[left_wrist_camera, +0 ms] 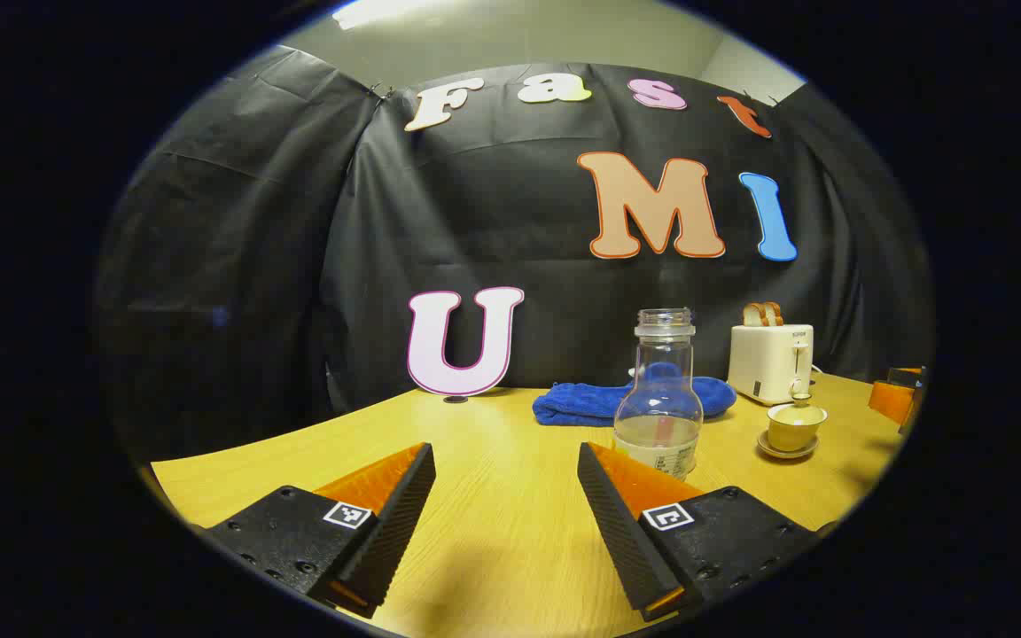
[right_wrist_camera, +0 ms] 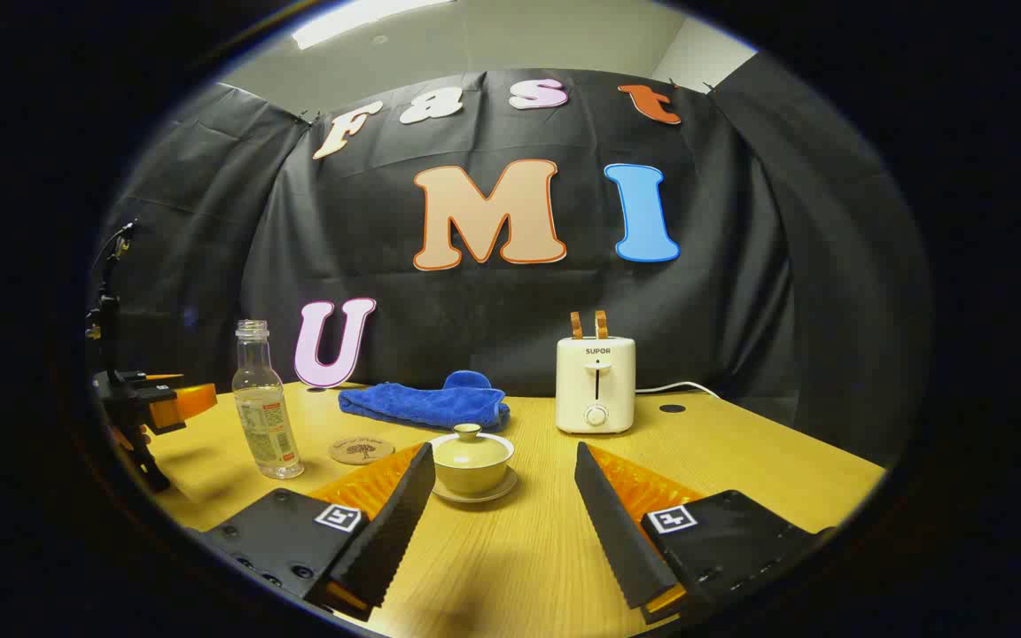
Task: Open the teacup lid with one hand, grasp the water bottle and pour water into the teacup with the other hand; after pouring, place the water bottle on the coaster and then close the teacup lid.
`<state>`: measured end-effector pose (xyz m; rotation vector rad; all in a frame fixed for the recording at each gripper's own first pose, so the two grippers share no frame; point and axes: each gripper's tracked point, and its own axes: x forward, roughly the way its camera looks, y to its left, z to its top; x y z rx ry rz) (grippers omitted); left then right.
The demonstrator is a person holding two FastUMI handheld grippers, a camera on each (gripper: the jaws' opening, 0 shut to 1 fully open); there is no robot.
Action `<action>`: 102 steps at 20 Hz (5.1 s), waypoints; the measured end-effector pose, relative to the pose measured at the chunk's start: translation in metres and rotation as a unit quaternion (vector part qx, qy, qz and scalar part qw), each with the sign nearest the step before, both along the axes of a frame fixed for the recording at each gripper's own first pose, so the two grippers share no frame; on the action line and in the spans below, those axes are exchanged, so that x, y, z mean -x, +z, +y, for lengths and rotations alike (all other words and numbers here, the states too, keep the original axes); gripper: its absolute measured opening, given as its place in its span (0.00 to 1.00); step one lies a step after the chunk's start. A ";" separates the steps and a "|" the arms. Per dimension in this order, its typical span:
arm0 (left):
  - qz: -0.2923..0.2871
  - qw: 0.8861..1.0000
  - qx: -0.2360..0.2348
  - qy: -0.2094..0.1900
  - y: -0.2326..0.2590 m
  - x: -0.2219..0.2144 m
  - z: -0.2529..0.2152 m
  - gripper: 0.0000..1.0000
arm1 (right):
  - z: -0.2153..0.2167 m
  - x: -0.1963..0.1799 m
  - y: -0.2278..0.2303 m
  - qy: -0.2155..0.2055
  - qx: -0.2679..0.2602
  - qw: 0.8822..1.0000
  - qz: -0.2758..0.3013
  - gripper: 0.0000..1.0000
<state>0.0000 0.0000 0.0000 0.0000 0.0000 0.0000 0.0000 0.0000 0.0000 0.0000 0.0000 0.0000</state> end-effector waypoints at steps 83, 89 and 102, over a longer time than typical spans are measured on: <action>-0.003 1.000 0.002 -0.014 -0.003 -0.004 -0.007 0.95 | 0.030 -0.079 -0.005 0.040 -0.001 0.999 0.006 0.24; -0.004 0.999 0.004 -0.046 -0.002 -0.003 -0.020 0.94 | 0.009 -0.046 -0.002 0.010 -0.001 1.000 0.003 0.24; -0.006 0.979 0.007 -0.203 -0.002 0.002 -0.081 0.94 | -0.015 -0.009 0.001 -0.017 0.000 1.000 0.002 0.24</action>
